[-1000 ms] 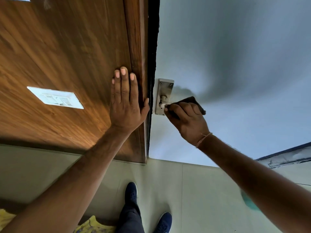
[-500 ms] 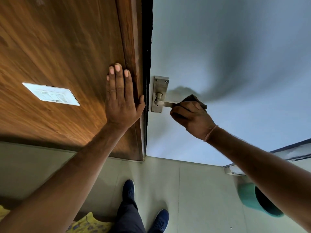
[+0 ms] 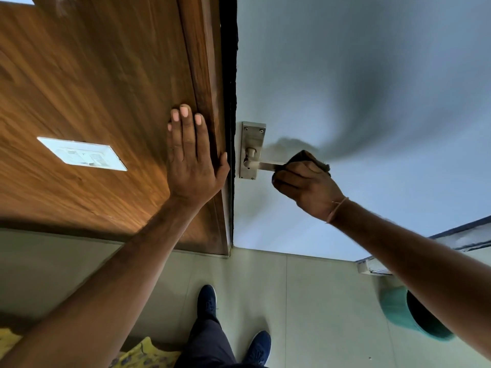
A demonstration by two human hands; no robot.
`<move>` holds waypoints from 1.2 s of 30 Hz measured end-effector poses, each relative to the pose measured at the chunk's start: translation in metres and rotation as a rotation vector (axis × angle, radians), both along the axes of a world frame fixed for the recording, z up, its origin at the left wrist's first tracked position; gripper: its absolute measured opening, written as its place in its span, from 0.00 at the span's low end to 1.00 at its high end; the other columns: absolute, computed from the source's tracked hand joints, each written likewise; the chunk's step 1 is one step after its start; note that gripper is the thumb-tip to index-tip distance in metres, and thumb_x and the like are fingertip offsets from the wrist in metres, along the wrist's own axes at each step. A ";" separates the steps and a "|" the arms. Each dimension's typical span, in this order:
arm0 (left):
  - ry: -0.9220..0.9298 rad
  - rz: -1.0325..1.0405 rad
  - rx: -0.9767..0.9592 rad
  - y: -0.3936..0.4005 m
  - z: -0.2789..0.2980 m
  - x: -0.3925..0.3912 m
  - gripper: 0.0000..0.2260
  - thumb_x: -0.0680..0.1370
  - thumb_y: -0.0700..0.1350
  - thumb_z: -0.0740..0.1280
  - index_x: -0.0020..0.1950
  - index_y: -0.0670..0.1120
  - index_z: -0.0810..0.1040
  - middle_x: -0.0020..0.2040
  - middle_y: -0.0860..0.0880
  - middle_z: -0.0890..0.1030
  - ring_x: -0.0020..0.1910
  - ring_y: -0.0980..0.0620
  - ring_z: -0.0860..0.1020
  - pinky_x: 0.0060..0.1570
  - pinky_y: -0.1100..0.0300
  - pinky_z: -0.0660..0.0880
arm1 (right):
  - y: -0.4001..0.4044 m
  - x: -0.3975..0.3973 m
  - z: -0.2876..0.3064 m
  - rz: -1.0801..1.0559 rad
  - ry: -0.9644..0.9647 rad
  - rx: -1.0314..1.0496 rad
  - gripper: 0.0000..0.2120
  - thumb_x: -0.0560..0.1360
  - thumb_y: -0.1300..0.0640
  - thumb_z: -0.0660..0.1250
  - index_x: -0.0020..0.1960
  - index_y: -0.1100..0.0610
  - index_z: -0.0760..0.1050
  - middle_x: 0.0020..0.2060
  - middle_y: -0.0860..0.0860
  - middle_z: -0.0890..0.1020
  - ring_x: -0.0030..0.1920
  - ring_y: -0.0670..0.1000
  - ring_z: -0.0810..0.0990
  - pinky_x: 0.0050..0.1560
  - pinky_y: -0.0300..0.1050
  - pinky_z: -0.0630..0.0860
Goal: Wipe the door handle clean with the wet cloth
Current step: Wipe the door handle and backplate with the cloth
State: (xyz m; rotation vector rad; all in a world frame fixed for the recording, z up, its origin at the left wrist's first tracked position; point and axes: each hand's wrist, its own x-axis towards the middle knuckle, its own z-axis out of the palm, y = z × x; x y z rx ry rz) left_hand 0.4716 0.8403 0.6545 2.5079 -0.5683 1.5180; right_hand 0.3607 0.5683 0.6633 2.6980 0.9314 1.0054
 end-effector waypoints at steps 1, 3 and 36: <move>0.001 0.005 -0.001 -0.001 0.000 0.000 0.44 0.77 0.54 0.75 0.83 0.33 0.60 0.79 0.29 0.68 0.80 0.30 0.66 0.83 0.40 0.63 | 0.004 0.003 0.001 0.005 0.004 0.001 0.11 0.83 0.69 0.65 0.55 0.61 0.85 0.54 0.54 0.87 0.53 0.59 0.87 0.54 0.51 0.82; -0.008 0.011 -0.004 -0.003 0.000 0.000 0.44 0.77 0.54 0.75 0.83 0.33 0.60 0.78 0.28 0.69 0.80 0.30 0.66 0.83 0.40 0.62 | 0.024 0.015 0.001 0.023 0.021 0.022 0.10 0.84 0.67 0.65 0.55 0.61 0.85 0.55 0.55 0.87 0.53 0.60 0.86 0.54 0.53 0.81; -0.010 0.023 0.016 0.000 0.002 0.000 0.43 0.77 0.55 0.76 0.81 0.32 0.63 0.77 0.29 0.70 0.79 0.29 0.68 0.82 0.39 0.65 | 0.031 0.013 0.001 -0.050 0.162 0.037 0.20 0.86 0.68 0.53 0.55 0.60 0.84 0.54 0.55 0.85 0.54 0.61 0.84 0.54 0.56 0.79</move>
